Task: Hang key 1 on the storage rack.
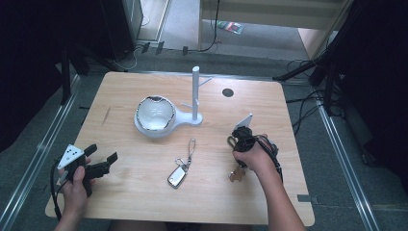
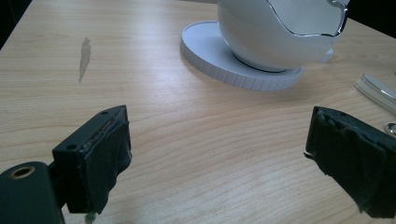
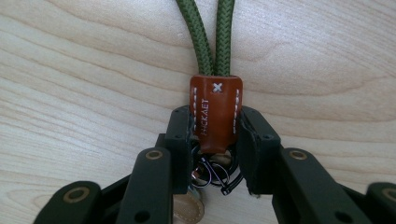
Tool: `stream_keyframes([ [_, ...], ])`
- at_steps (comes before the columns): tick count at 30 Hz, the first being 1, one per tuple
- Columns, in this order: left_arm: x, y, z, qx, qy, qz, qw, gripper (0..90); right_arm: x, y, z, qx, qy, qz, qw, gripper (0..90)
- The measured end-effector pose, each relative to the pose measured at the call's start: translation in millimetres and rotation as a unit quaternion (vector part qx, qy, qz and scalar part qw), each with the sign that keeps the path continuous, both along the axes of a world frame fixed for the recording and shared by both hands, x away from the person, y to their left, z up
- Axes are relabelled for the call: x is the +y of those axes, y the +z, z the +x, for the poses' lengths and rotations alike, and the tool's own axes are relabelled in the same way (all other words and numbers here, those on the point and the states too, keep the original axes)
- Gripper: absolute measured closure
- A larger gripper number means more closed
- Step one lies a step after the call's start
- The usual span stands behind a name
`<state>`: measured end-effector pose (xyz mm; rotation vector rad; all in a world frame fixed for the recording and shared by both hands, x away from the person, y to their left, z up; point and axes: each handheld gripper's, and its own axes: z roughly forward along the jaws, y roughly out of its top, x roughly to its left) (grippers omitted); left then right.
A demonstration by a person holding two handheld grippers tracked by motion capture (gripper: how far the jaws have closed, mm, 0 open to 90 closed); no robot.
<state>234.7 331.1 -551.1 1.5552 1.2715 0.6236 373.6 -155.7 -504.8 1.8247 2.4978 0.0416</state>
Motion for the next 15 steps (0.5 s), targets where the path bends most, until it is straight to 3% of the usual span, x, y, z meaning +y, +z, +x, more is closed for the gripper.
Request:
stream_keyframes([
  [14, 1.1, 0.0, 0.1, 0.001, 0.000, -0.003, 1.0000, 7.3, -10.6, 0.2, -12.5, -0.041, 0.006, 0.030, 0.9987, 70.4],
  [15, 1.0, -0.1, 0.2, 0.001, -0.001, -0.003, 1.0000, 7.3, -11.5, 0.0, -16.2, -0.052, 0.007, 0.027, 0.9983, 70.4],
])
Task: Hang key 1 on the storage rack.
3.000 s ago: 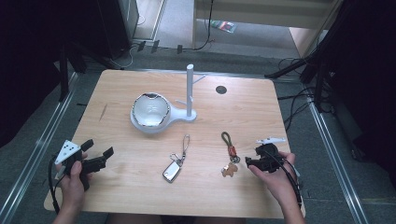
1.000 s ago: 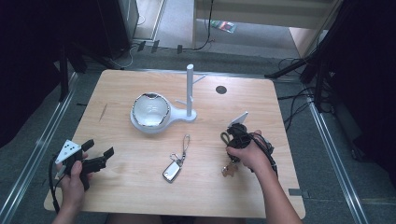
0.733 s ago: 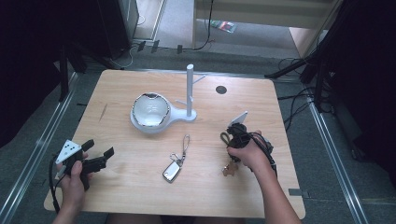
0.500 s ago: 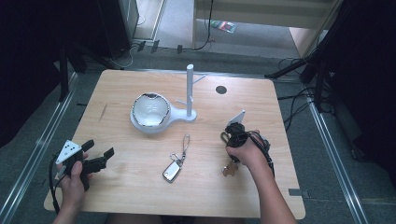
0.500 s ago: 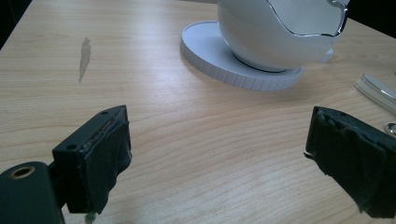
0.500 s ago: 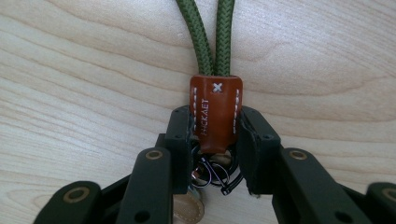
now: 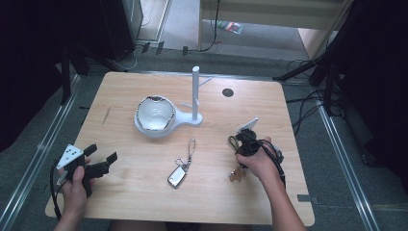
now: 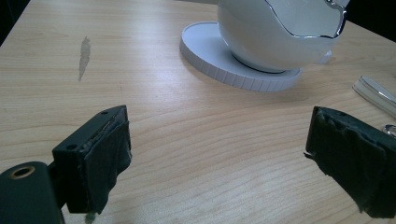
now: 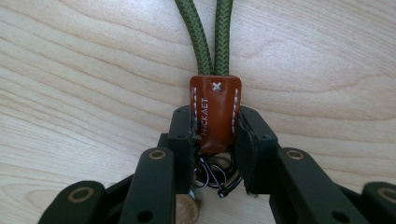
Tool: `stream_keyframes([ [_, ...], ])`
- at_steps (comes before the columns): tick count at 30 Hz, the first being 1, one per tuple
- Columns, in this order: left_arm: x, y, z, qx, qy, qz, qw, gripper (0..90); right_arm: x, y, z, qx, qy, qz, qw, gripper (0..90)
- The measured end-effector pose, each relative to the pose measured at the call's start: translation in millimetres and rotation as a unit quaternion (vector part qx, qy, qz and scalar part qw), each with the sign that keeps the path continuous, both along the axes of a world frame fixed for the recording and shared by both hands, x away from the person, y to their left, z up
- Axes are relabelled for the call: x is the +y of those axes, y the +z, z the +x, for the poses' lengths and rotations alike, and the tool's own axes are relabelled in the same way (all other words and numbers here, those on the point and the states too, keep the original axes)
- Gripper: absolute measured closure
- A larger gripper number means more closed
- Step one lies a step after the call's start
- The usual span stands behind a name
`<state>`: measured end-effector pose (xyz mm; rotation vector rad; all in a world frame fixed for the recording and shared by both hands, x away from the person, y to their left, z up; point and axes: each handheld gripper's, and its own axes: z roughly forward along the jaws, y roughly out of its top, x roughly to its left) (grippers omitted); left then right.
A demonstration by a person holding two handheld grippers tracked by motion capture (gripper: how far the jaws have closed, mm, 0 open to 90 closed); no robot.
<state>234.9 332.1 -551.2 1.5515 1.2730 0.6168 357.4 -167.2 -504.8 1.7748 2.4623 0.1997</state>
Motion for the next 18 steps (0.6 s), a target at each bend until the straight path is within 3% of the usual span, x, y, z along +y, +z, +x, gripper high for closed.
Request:
stream_keyframes([
  [4, -0.3, 0.1, 0.1, 0.001, -0.001, 0.002, 1.0000, 7.3, -0.9, 1.9, -4.5, -0.021, 0.002, -0.002, 0.9998, 70.5],
  [8, -0.4, 0.1, 0.0, 0.001, -0.001, 0.002, 1.0000, 7.3, -4.8, 11.0, -8.5, -0.060, -0.003, 0.025, 0.9979, 70.5],
  [10, -0.4, 0.1, 0.0, 0.001, -0.001, 0.002, 1.0000, 7.3, -6.0, 22.8, -12.7, -0.100, -0.003, 0.055, 0.9935, 70.6],
  [12, -0.4, 0.1, 0.0, 0.001, -0.001, 0.002, 1.0000, 7.3, -5.8, 24.5, -13.5, -0.106, -0.005, 0.058, 0.9927, 70.5],
  [13, -0.4, 0.1, 0.0, 0.001, -0.001, 0.002, 1.0000, 7.3, -5.1, 29.8, -15.6, -0.126, -0.002, 0.066, 0.9899, 70.6],
  [18, -0.3, 0.1, 0.0, 0.001, -0.001, 0.001, 1.0000, 7.3, -3.4, 45.2, -20.5, -0.178, 0.000, 0.092, 0.9796, 70.6],
])
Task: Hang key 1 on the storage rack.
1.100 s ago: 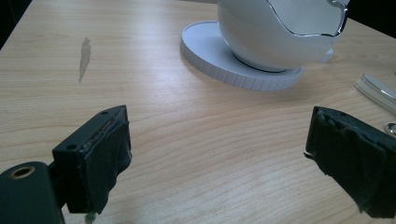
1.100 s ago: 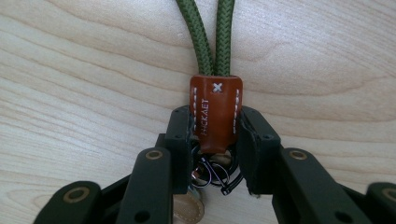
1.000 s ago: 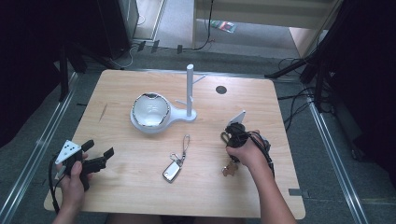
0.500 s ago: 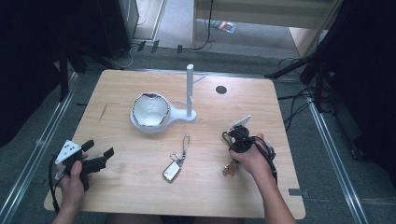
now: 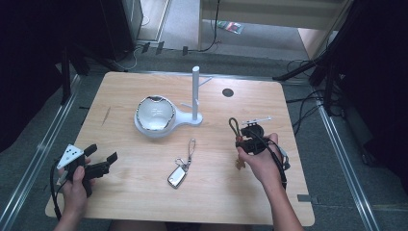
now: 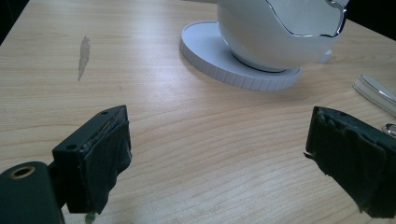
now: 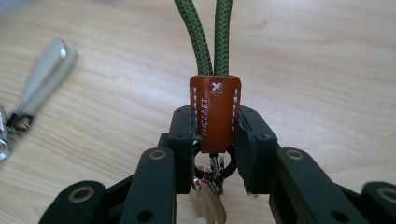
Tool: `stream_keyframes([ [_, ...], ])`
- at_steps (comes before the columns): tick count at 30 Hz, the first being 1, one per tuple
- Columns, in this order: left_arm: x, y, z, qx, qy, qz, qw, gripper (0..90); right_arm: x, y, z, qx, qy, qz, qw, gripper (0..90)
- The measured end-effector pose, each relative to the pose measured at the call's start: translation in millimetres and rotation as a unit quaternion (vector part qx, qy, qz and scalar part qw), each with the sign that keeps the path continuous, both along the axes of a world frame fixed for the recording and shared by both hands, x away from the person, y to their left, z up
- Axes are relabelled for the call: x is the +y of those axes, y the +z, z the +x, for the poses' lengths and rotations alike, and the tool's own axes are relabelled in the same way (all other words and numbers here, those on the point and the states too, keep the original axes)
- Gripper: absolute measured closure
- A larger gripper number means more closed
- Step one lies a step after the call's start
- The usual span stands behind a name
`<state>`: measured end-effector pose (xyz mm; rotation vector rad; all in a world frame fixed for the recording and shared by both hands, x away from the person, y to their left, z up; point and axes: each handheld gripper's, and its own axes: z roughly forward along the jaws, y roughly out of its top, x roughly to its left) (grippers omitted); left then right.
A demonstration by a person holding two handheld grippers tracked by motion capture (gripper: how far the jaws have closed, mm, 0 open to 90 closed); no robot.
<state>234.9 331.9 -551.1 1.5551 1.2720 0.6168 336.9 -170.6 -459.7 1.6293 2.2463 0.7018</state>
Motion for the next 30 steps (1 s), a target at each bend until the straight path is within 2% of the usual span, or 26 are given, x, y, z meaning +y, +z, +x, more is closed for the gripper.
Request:
stream_keyframes([
  [3, 0.1, 0.0, 0.0, 0.000, 0.000, 0.000, 1.0000, 7.3, 1.6, 8.0, -1.7, -0.028, 0.001, 0.011, 0.9995, 70.6],
  [7, 0.1, 0.0, 0.0, 0.000, 0.000, 0.000, 1.0000, 7.3, 4.2, 18.3, -3.5, -0.057, 0.000, 0.038, 0.9976, 70.6],
  [8, 0.1, 0.0, 0.0, 0.000, 0.000, 0.000, 1.0000, 7.3, 6.0, 24.5, -4.1, -0.077, 0.003, 0.050, 0.9958, 70.6],
  [10, 0.1, 0.0, -0.1, 0.000, 0.000, 0.000, 1.0000, 7.3, 6.8, 26.6, -4.4, -0.084, 0.004, 0.054, 0.9950, 70.6],
  [15, 0.2, 0.0, 0.0, -0.001, 0.000, 0.000, 1.0000, 7.3, 13.0, 39.6, -6.2, -0.139, 0.012, 0.069, 0.9878, 70.6],
  [19, 0.3, 0.0, 0.0, -0.001, -0.001, 0.000, 1.0000, 7.3, 17.5, 47.1, -6.9, -0.175, 0.013, 0.084, 0.9810, 70.6],
  [25, 0.4, 0.0, 0.0, -0.001, -0.001, -0.001, 1.0000, 7.3, 24.0, 55.4, -6.2, -0.216, 0.023, 0.109, 0.9699, 70.5],
  [27, 0.2, 0.0, 0.1, -0.001, 0.000, -0.001, 1.0000, 7.3, 25.9, 58.1, -4.8, -0.225, 0.022, 0.117, 0.9670, 70.5],
  [30, -0.1, -0.1, 0.0, -0.001, 0.000, -0.002, 1.0000, 7.3, 27.8, 61.3, -2.2, -0.241, 0.029, 0.136, 0.9606, 70.5],
])
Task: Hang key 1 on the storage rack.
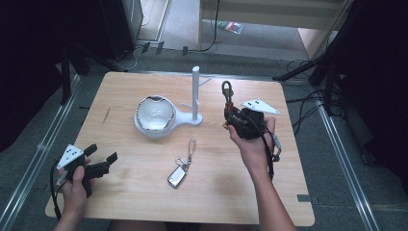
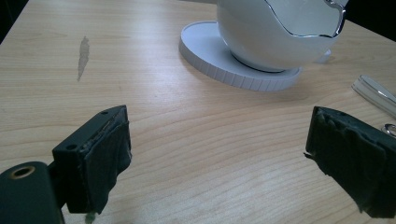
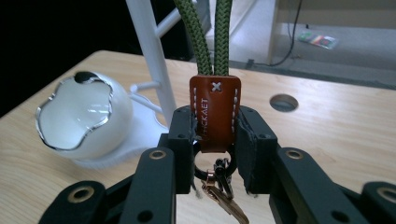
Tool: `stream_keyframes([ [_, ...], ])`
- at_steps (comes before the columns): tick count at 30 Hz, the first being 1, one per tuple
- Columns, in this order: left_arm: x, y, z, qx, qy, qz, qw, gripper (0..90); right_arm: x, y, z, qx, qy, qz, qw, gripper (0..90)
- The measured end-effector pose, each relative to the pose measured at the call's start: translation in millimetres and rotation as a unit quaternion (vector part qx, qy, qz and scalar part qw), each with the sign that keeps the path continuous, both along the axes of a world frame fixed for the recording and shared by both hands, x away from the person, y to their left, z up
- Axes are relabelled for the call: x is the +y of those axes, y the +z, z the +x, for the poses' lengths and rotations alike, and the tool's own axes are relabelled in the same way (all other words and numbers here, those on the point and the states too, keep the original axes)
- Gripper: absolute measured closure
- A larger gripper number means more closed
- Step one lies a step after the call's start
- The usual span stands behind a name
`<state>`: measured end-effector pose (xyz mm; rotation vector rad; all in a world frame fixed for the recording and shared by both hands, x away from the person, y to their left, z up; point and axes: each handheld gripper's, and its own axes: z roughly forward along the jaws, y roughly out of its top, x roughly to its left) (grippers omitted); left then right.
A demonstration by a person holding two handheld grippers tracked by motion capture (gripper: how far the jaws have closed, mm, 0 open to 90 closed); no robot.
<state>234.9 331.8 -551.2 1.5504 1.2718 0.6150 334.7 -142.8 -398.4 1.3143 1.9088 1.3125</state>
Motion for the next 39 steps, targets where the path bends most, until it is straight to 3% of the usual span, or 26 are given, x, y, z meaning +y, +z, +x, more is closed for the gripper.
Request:
stream_keyframes([
  [7, 0.2, 0.1, 0.1, 0.000, -0.002, 0.003, 1.0000, 7.3, 8.1, 2.8, 10.1, -0.008, 0.013, 0.024, 0.9996, 70.5],
  [21, -0.1, 0.1, -0.1, 0.000, -0.002, 0.002, 1.0000, 7.3, 15.3, -6.9, 40.6, 0.017, 0.021, 0.069, 0.9972, 70.4],
  [29, -0.3, 0.0, -0.2, -0.001, -0.002, 0.002, 1.0000, 7.3, 18.3, -12.6, 55.8, 0.039, 0.022, 0.067, 0.9967, 70.3],
  [39, -0.1, 0.0, -0.3, -0.002, -0.003, 0.002, 1.0000, 7.3, 28.8, -20.1, 69.7, 0.066, 0.043, 0.068, 0.9946, 70.2],
])
